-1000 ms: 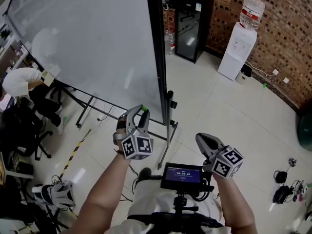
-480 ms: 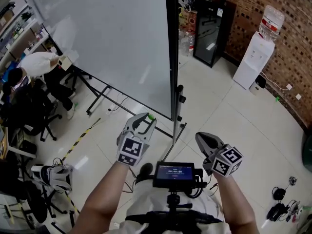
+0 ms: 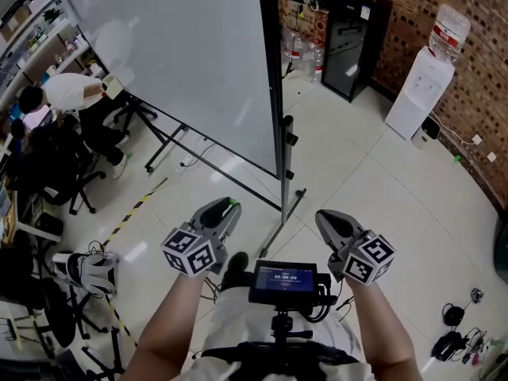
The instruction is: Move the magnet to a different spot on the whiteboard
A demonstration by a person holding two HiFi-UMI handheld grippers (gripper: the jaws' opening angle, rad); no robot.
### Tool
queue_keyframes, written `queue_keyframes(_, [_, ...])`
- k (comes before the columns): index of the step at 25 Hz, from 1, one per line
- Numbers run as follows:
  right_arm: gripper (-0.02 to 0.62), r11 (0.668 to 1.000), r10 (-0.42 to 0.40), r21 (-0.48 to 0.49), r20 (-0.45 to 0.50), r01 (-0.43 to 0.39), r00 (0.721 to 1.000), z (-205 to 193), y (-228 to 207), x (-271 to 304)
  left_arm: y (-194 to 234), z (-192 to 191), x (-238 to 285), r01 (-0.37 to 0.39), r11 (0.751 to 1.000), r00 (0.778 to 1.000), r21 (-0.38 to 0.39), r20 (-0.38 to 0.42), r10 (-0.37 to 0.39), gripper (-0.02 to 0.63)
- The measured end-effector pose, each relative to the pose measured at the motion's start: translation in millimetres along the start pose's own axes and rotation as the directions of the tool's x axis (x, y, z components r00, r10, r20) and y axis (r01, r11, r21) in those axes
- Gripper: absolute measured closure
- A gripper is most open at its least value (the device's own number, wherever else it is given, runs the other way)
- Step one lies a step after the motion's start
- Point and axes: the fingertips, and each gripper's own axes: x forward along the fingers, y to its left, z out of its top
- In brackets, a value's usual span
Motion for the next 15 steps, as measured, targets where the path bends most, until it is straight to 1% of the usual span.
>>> queue_keyframes(4, [0.584,1.000,0.016,0.016,-0.013,-0.016,1.000,-13.3,6.6,-10.0,-20.8,-14.7,-11.6,0.017,1.000,1.000,0.000,-0.005,-0.017,0.472])
queue_keyframes(8, [0.584,0.998,0.042,0.041,-0.029,-0.040,0.999,-30.3,17.3,-14.1,-32.7,-21.0,-29.3,-0.004,0.999,1.000,0.033,0.008,0.003,0.472])
queue_keyframes(11, [0.584,0.998,0.048,0.047,-0.031,-0.047,0.998,-38.1,24.9,-5.8,-29.0,-27.7,-45.6,-0.014,0.999,1.000,0.033,-0.004,0.014,0.472])
queue_keyframes(15, [0.584,0.998,0.060,0.034,-0.025,-0.059,0.998,-39.9,42.0,8.6,-11.7,-33.7,-67.8,-0.027,0.999,0.999,0.025,-0.024,0.027,0.472])
